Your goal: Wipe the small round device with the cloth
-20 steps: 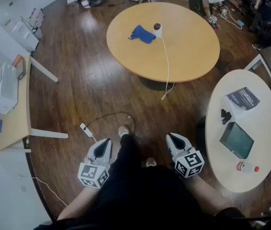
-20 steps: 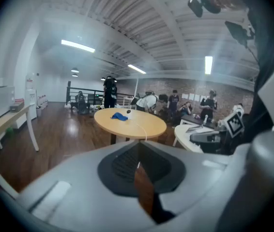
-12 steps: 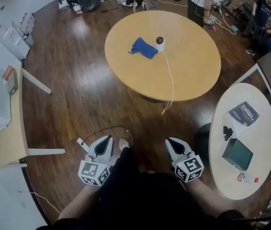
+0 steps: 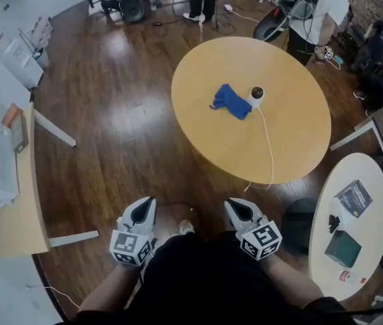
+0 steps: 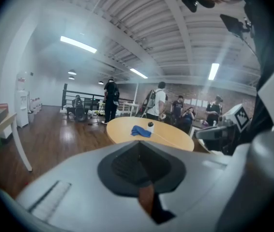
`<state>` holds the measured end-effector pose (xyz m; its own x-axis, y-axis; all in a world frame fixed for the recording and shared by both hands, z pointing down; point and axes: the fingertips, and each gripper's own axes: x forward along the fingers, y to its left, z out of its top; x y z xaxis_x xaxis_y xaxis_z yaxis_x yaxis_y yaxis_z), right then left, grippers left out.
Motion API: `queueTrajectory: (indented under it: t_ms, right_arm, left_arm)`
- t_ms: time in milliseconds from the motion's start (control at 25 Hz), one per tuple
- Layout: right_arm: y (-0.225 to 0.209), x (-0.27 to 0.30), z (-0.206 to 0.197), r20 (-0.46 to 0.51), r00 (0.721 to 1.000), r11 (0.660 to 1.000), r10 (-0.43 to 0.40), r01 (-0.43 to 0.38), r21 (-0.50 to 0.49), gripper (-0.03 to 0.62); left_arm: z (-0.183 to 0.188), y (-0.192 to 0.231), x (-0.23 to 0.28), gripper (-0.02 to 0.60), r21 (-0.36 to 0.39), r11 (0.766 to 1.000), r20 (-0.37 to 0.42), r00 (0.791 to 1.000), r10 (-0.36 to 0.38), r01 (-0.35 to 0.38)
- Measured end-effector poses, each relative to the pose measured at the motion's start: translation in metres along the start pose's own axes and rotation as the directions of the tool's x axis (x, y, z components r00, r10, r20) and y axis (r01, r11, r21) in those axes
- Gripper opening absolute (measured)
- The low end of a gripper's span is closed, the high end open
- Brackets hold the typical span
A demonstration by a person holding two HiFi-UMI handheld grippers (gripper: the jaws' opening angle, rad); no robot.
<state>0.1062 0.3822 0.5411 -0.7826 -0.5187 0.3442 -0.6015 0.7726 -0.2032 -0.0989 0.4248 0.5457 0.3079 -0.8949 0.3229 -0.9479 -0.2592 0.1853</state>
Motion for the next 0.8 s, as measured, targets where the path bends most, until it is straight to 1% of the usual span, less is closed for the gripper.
queueTrajectory:
  t_ms: [120,200,320,480,560,680,720,800]
  right_arm:
    - [-0.002,0.029,0.004,-0.01,1.0,1.0,0.006,-0.006,0.017,0.002]
    - [-0.008,0.043,0.01,-0.013,1.0,1.0,-0.005,0.005,0.027,0.002]
    - [-0.017,0.056,0.021,-0.02,1.0,0.999,-0.012,0.012,0.039,0.002]
    - [-0.026,0.083,0.031,-0.036,0.999,0.999,0.023,-0.022,0.037,0.002]
    - [-0.031,0.104,0.035,-0.038,0.999,0.999,0.035,-0.034,0.032,0.002]
    - [-0.045,0.142,0.039,-0.038,0.998,0.998,0.039,-0.037,0.055,0.002]
    - [-0.049,0.157,0.041,-0.037,0.998,0.997,0.049,-0.046,0.062,0.002]
    - [-0.053,0.192,0.046,-0.031,0.997,0.994,0.073,-0.07,0.081,0.002]
  left_arm:
    - [0.005,0.018,0.012,0.003,0.013,1.0,-0.006,1.0,-0.017,0.017]
    - [0.013,0.031,0.018,0.003,0.004,1.0,0.003,1.0,-0.006,0.006]
    - [0.023,0.052,0.02,0.003,-0.04,0.998,0.008,0.999,0.044,-0.044]
    - [0.029,0.08,0.024,0.003,-0.006,0.996,-0.01,0.996,0.084,-0.084]
    - [0.034,0.105,0.025,0.003,-0.01,0.991,-0.003,0.991,0.135,-0.135]
    - [0.043,0.141,0.031,0.003,-0.058,0.977,-0.004,0.978,0.206,-0.206]
    - [0.047,0.15,0.034,0.003,-0.054,0.975,-0.014,0.977,0.215,-0.215]
    - [0.054,0.171,0.044,0.003,-0.017,0.975,-0.04,0.975,0.221,-0.221]
